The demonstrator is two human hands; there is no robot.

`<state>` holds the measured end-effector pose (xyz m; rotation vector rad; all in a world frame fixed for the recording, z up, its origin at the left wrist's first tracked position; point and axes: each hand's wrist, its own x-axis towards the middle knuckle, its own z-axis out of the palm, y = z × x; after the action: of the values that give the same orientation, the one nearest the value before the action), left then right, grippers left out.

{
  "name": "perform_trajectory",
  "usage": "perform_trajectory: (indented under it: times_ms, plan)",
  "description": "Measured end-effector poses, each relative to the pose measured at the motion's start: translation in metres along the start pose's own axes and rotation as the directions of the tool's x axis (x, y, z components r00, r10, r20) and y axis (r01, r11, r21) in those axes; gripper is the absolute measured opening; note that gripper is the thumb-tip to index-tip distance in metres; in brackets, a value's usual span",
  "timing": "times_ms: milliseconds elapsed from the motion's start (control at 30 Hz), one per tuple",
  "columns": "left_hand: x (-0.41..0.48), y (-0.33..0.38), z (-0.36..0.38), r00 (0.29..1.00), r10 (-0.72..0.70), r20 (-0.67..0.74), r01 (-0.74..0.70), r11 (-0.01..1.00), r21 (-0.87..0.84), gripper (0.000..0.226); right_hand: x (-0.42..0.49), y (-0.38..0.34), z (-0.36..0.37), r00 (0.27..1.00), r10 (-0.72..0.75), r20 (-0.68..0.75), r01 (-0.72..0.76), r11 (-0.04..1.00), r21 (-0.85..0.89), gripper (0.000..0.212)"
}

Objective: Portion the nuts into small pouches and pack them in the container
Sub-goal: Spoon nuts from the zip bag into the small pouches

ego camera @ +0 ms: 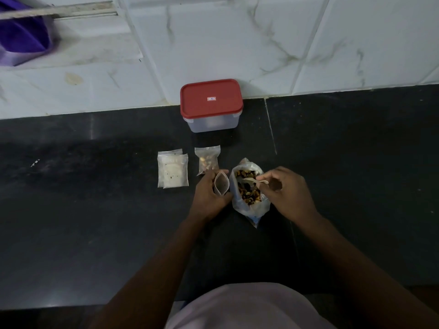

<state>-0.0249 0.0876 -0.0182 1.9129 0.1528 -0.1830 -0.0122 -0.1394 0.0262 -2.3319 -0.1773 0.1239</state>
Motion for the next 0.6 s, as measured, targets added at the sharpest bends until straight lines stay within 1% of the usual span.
perform_trajectory:
  times_ms: [67,167,233,333,467,600]
  plan:
    - [0.000,-0.002,0.000,1.000,-0.007,0.026,0.007,1.000,0.008,0.050,0.003,0.003,0.003,0.999,-0.033,0.009,0.033,0.999,0.023,0.016]
    - [-0.001,-0.003,-0.002,0.998,-0.016,0.065,0.011,0.997,0.078,0.047,0.009,0.006,0.000,0.996,-0.080,-0.042,0.080,0.997,0.007,0.025]
    - [-0.001,-0.004,-0.003,0.996,-0.017,0.091,0.006,0.993,0.119,0.049,0.013,0.009,-0.003,0.988,-0.130,-0.078,0.126,0.991,-0.043,0.025]
    - [-0.002,-0.004,-0.004,0.995,-0.015,0.101,-0.001,0.988,0.154,0.052,0.014,0.011,-0.005,0.975,-0.207,-0.077,0.195,0.970,-0.143,0.024]
    - [-0.002,-0.002,-0.003,0.997,-0.007,0.081,-0.006,0.988,0.157,0.048,0.002,0.015,0.004,0.936,-0.340,-0.089,0.299,0.903,-0.309,0.022]
    - [-0.001,-0.002,-0.002,0.997,-0.018,0.068,0.007,0.987,0.164,0.047,-0.009,0.019,0.016,0.907,-0.403,-0.126,0.338,0.872,-0.355,0.024]
